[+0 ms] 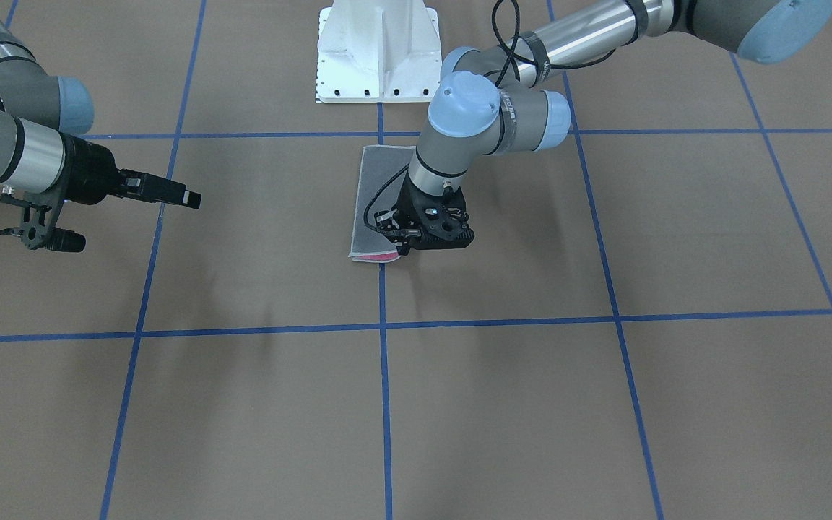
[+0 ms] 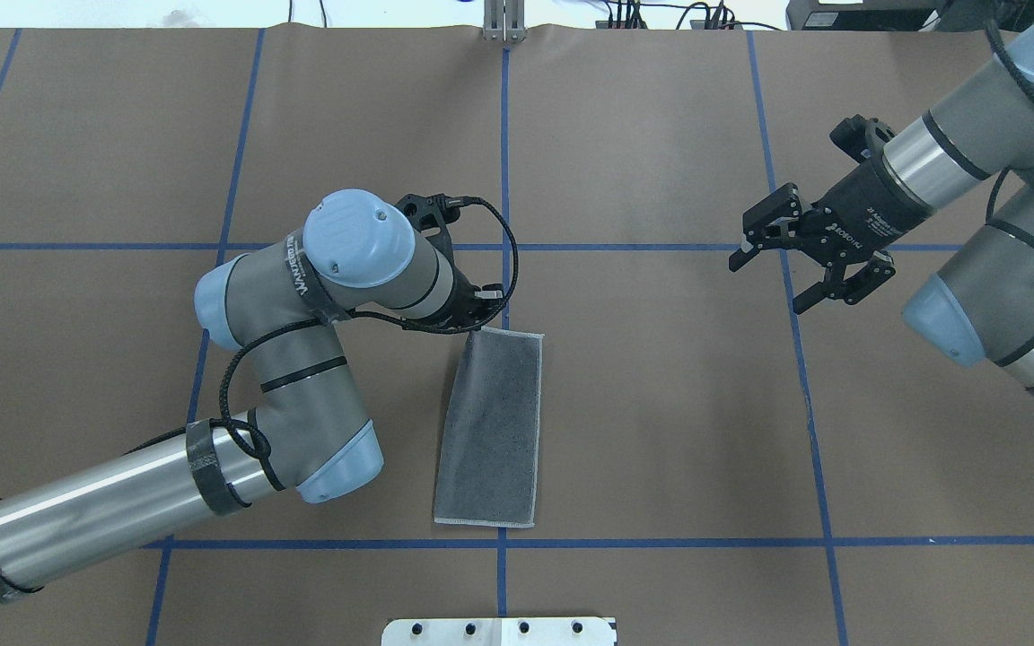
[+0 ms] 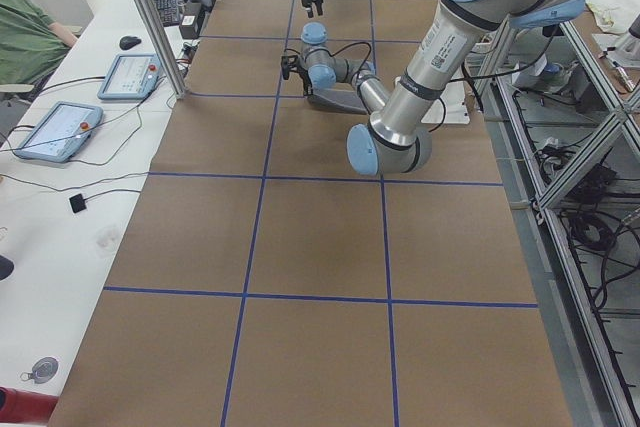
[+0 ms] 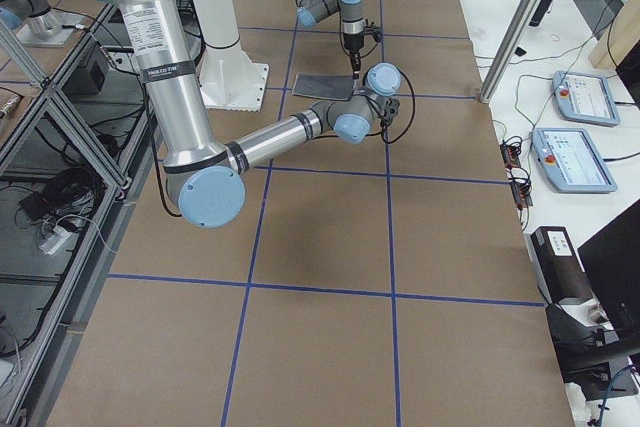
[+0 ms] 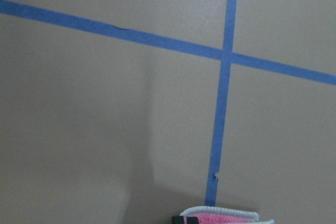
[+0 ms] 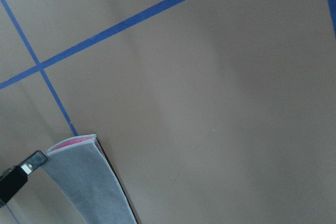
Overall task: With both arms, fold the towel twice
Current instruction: 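Raise the left gripper and move it over the strip's far end, then lower the left gripper toward the strip's end nearest the robot, then pinch the strip's end nearest the robot with the left gripper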
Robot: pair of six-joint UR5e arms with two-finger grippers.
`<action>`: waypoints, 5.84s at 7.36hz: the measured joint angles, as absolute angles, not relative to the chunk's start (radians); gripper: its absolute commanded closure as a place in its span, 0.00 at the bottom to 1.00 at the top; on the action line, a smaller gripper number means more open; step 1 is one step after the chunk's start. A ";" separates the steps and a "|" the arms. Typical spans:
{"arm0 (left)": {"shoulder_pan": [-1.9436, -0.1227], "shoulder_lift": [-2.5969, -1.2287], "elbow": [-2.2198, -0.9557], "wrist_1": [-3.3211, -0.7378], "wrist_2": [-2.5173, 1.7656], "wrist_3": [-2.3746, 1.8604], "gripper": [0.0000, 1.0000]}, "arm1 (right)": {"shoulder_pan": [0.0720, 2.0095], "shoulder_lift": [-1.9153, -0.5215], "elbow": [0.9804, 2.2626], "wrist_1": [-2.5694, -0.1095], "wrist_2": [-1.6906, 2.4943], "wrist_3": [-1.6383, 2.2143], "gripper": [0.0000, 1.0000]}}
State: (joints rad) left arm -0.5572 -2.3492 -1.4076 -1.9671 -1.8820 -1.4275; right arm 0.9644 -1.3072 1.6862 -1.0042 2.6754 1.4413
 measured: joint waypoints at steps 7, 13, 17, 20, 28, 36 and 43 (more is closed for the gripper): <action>-0.643 -2.447 -1.203 -2.062 -1.882 -1.426 0.07 | 0.972 -1.316 1.689 -0.986 2.671 1.442 0.00; -0.682 -2.431 -1.253 -2.051 -2.022 -1.394 0.01 | 0.971 -1.307 1.685 -0.986 2.654 1.440 0.00; -0.649 -2.268 -1.483 -1.981 -2.048 -1.595 0.01 | 0.971 -1.304 1.687 -0.985 2.646 1.440 0.00; -0.542 -2.215 -1.529 -1.971 -1.968 -1.700 0.01 | 0.971 -1.304 1.687 -0.986 2.645 1.440 0.00; -0.449 -2.165 -1.587 -1.971 -1.925 -1.729 0.12 | 0.973 -1.304 1.691 -0.986 2.646 1.442 0.00; -0.443 -2.158 -1.585 -1.971 -1.916 -1.730 0.38 | 0.977 -1.305 1.688 -0.986 2.646 1.442 0.00; -0.443 -2.154 -1.594 -1.971 -1.916 -1.730 0.43 | 0.977 -1.305 1.684 -0.986 2.642 1.440 0.00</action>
